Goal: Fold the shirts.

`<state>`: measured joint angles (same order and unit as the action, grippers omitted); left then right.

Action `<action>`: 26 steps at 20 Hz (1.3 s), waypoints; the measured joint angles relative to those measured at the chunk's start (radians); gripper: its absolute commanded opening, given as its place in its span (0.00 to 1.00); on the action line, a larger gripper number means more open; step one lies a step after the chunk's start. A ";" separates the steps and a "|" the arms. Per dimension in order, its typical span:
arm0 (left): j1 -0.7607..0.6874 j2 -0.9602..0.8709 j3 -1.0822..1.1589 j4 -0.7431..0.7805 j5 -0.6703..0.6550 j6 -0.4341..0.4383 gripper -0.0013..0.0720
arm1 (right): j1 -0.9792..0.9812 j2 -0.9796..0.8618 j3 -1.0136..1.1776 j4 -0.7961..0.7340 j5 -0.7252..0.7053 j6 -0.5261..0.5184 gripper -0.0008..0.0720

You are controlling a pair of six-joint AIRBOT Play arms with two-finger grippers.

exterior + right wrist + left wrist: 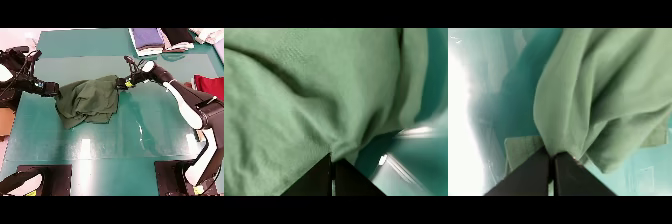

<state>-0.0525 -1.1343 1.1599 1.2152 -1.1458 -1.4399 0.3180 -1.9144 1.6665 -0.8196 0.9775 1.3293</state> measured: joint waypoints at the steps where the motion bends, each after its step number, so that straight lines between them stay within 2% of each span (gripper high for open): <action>1: 0.000 0.006 0.010 0.004 0.000 0.000 0.05 | 0.000 0.009 0.029 -0.017 0.006 -0.003 0.04; 4: 0.000 0.050 0.094 0.027 0.002 0.000 0.05 | -0.021 0.111 0.144 -0.139 0.050 -0.009 0.04; 9: 0.002 0.180 0.354 0.023 0.005 0.000 0.05 | -0.080 0.395 0.341 -0.296 0.227 -0.014 0.04; 14: 0.000 0.309 0.529 -0.041 -0.038 0.000 0.05 | -0.113 0.700 0.320 -0.339 0.311 -0.005 0.04; 17: 0.000 0.350 0.567 -0.066 -0.074 0.000 0.05 | -0.119 0.806 0.294 -0.350 0.322 0.025 0.04; 21: 0.000 0.340 0.509 -0.073 -0.123 -0.002 0.05 | -0.121 0.818 0.282 -0.360 0.342 0.076 0.04; 26: 0.001 0.245 0.228 -0.072 -0.154 -0.002 0.05 | -0.114 0.642 0.277 -0.368 0.457 0.119 0.04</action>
<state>-0.0517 -0.8894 1.3880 1.1431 -1.3003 -1.4422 0.2035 -1.2720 1.9438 -1.1873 1.4342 1.4479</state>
